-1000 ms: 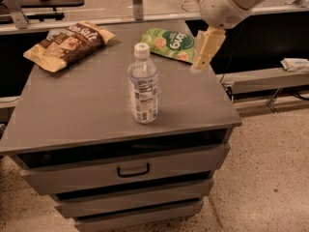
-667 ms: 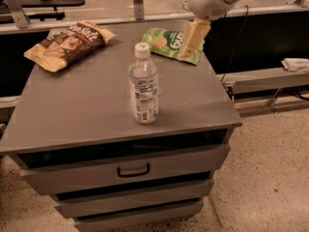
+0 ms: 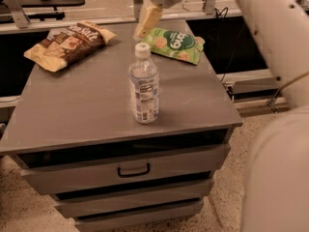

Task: Move brown chip bag near blue plastic bottle

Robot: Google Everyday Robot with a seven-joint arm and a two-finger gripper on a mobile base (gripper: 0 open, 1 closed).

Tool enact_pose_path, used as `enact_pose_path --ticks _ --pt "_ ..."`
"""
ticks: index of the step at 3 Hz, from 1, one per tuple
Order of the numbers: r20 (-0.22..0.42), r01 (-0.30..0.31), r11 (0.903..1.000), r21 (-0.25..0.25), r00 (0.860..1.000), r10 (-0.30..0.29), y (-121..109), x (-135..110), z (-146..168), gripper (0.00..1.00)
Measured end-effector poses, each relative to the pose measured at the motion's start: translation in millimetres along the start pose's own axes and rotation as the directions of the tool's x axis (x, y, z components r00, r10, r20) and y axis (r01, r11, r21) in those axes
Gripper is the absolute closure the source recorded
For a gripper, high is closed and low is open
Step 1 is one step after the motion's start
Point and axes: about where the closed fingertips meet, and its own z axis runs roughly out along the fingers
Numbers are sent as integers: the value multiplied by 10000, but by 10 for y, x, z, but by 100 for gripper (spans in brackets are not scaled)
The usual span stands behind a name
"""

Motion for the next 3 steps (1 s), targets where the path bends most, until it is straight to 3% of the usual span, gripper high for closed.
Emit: enact_pose_path --ticks 1,2,3 --pt "659 -660 9978 -99 9956 665 -125 -73 528 0" --pt "822 -1531 9880 181 9851 1512 -234 -173 769 0" --pt "419 -2198 9740 554 9751 2177 -181 -292 919 0"
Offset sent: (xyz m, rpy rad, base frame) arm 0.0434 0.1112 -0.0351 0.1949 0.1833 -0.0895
